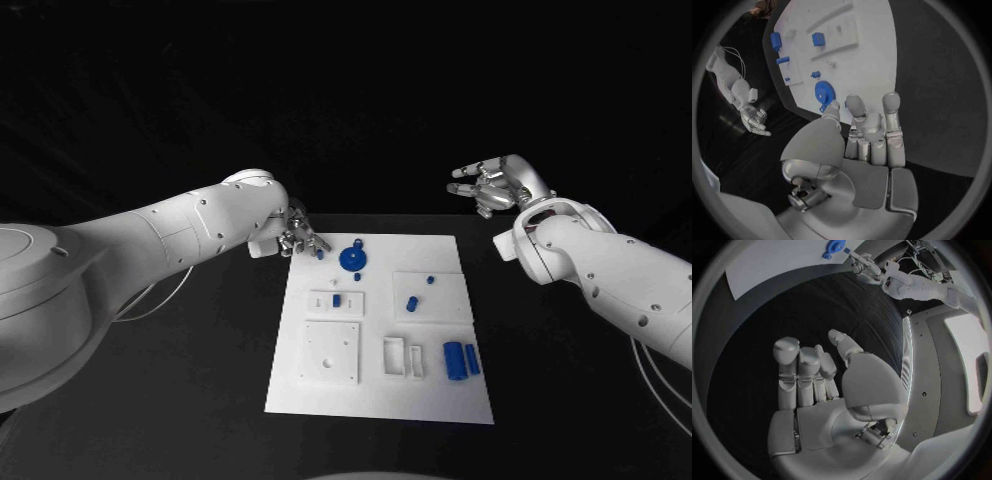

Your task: Assemble the parts on the task board

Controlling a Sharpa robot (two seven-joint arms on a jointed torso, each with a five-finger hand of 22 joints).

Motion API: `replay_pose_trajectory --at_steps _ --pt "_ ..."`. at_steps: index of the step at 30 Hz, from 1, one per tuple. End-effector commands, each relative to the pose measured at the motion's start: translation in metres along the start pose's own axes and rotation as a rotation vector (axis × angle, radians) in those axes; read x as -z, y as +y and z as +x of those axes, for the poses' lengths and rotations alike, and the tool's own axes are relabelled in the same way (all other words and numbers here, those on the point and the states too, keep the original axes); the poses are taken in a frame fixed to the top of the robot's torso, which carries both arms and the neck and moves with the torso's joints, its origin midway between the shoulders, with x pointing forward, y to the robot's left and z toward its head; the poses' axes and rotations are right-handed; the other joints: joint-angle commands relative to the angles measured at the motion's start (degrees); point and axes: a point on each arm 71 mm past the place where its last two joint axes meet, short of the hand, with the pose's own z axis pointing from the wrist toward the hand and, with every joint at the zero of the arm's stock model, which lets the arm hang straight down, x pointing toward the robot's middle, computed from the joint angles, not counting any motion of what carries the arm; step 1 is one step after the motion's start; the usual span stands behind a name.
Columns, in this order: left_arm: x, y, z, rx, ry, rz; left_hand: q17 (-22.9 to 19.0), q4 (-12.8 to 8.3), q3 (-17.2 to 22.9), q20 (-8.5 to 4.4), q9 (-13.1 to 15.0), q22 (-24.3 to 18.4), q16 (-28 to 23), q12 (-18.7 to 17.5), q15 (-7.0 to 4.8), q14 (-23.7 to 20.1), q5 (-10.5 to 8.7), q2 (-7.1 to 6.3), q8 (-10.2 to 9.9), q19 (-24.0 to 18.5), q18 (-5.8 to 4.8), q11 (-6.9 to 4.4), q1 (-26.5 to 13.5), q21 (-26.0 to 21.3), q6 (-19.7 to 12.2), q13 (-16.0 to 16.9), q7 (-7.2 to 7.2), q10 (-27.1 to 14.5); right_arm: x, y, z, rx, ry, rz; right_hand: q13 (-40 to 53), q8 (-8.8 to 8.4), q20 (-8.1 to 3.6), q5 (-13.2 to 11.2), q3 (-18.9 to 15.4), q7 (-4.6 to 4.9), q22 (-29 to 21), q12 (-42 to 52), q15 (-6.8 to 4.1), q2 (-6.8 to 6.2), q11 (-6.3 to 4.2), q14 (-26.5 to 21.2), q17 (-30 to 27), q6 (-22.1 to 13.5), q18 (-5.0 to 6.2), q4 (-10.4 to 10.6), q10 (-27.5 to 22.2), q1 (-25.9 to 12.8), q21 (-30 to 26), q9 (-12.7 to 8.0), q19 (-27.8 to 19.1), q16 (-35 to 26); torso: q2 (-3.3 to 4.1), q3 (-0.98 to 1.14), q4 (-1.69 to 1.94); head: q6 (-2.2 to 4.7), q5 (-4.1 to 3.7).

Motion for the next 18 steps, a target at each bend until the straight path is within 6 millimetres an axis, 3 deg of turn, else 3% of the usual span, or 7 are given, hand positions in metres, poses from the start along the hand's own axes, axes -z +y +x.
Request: replay_pose_trajectory --at_steps 1,6,18 --pt "-0.0002 -0.0034 0.0008 0.007 0.006 0.019 -0.1 -0.6 0.1 -0.15 -0.1 1.1 0.3 0.3 0.20 -0.1 0.28 0.56 -0.3 -0.4 0.05 0.05 0.6 0.2 -0.3 -0.1 0.05 -0.3 -0.0003 0.0009 0.0013 0.000 0.013 -0.005 3.5 -0.05 -0.12 0.3 -0.1 0.07 2.9 0.3 -0.17 0.01 -0.13 0.3 0.1 -0.2 0.93 0.2 0.1 -0.2 0.2 0.1 3.2 0.1 0.03 -0.06 -0.06 -0.03 -0.02" --pt "-0.0012 -0.0036 0.0012 0.009 0.005 0.017 -0.1 -1.5 0.7 -0.14 -0.3 1.1 0.2 0.3 0.20 -0.1 0.54 1.56 -0.4 -0.5 0.04 0.04 1.9 0.1 -0.5 -0.1 0.02 -0.3 -0.0003 0.0013 0.0015 -0.001 0.014 -0.006 3.5 -0.05 -0.12 0.3 -0.1 0.07 2.9 0.3 -0.17 0.01 -0.13 0.3 0.1 -0.2 0.93 0.2 0.1 -0.2 0.2 0.1 3.2 0.1 0.10 -0.05 -0.05 0.00 -0.10" --pt "-0.0030 -0.0015 0.0018 0.025 0.002 0.007 -0.1 -2.0 0.7 -0.13 -0.6 1.1 0.3 0.3 0.22 -0.2 0.80 2.15 -0.3 -0.5 0.04 0.05 2.6 0.1 -0.7 -0.1 0.04 -0.4 -0.0003 0.0015 0.0018 0.001 0.015 -0.007 3.5 -0.05 -0.12 0.3 -0.1 0.07 2.9 0.3 -0.17 0.01 -0.13 0.3 0.1 -0.2 0.93 0.2 0.1 -0.2 0.2 0.1 3.2 0.1 0.07 -0.01 0.01 -0.09 -0.37"
